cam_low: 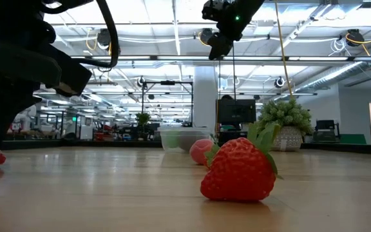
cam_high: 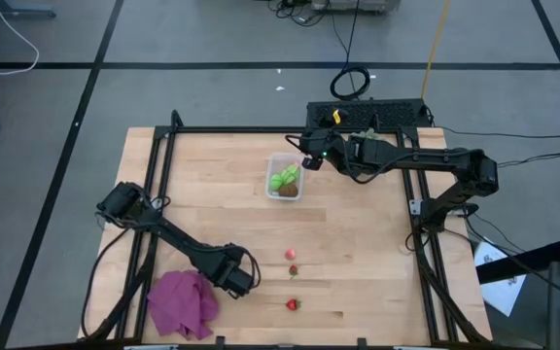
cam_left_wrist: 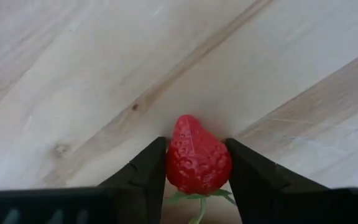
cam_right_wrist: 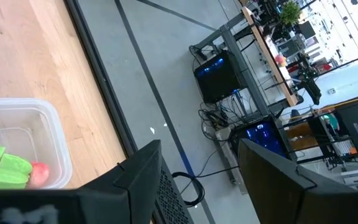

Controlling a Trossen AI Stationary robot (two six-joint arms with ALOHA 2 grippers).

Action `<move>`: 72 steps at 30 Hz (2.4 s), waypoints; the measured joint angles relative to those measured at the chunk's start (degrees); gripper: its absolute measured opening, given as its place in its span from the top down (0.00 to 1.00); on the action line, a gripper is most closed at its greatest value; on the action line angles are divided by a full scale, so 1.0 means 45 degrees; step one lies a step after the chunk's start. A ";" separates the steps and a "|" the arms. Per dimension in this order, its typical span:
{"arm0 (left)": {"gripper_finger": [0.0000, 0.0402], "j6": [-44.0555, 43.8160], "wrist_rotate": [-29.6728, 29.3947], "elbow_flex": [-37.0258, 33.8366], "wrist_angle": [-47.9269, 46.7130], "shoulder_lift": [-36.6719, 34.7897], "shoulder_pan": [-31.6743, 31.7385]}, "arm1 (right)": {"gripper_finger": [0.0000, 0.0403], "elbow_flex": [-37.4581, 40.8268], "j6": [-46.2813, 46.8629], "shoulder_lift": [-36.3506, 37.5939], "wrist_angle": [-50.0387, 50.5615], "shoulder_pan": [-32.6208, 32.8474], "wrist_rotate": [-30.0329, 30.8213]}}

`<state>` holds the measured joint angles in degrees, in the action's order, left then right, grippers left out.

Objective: Pick and placing Produce into tupperware
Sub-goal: Put the top left strawberry into the transparent bin

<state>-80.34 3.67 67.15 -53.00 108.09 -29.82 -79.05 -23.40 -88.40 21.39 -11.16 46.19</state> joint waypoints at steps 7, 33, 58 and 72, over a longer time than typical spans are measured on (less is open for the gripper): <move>0.61 0.0248 -0.1789 -0.0034 -0.0859 -0.0986 0.0530 | 0.50 -0.0002 -0.0895 0.0000 -0.0030 0.0000 0.0086; 0.61 1.2220 -0.3643 -0.0018 0.3552 -0.3141 0.9333 | 0.50 -0.0005 -0.1729 0.0000 0.1119 0.0005 0.1816; 0.61 1.5226 0.0996 0.0462 0.7696 -0.1382 1.2564 | 0.50 -0.0002 -0.4288 0.0000 -0.0917 -0.0193 0.2926; 0.61 1.6272 0.0920 0.4508 0.4163 0.1792 1.2364 | 0.50 -0.0004 -0.5003 0.0002 -0.1744 -0.0801 0.3152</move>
<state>-7.12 7.81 87.44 -34.27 116.15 25.82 -79.07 -45.91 -88.39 13.54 -14.76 60.38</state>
